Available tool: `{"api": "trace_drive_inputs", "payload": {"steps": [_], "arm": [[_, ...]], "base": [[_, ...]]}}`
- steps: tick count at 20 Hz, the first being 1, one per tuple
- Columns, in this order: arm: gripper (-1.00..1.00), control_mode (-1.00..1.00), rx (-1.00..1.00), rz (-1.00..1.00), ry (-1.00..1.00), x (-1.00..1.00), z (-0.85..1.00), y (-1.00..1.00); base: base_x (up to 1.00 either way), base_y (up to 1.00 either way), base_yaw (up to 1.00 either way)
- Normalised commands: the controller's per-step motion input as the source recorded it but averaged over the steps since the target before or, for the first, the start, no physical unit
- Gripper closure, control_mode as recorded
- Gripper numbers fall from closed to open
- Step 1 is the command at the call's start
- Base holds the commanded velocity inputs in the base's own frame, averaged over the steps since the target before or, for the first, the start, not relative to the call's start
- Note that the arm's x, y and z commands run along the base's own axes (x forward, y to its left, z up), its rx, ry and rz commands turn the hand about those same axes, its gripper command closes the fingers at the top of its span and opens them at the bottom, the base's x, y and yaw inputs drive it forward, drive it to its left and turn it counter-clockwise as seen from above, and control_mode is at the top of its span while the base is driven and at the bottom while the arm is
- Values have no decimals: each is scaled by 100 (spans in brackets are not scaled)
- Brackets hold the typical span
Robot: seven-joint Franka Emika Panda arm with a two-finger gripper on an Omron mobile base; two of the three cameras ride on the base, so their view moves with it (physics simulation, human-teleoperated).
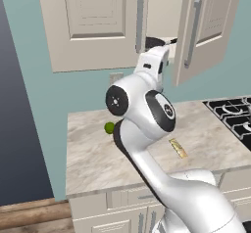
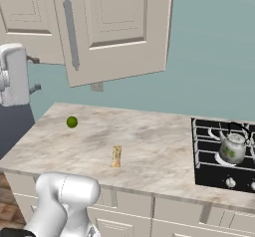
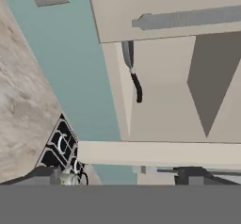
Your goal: Pick the pan from the cabinet and place it on the stove. Then turn on the stove burner for the pan.
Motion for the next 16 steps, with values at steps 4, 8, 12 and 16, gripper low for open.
{"api": "trace_drive_inputs", "payload": {"steps": [4, 8, 12, 16], "arm": [[-100, -100, -4, 0, 2, 54, 0, 24], [-100, -100, -2, -1, 10, 45, 0, -10], [-100, -100, -1, -1, 7, 27, 0, -33], [-100, -100, 0, 0, 3, 10, 0, -49]], "base": [[0, 0, 0], [0, 0, 0], [0, 0, 0], [0, 0, 0]]}}
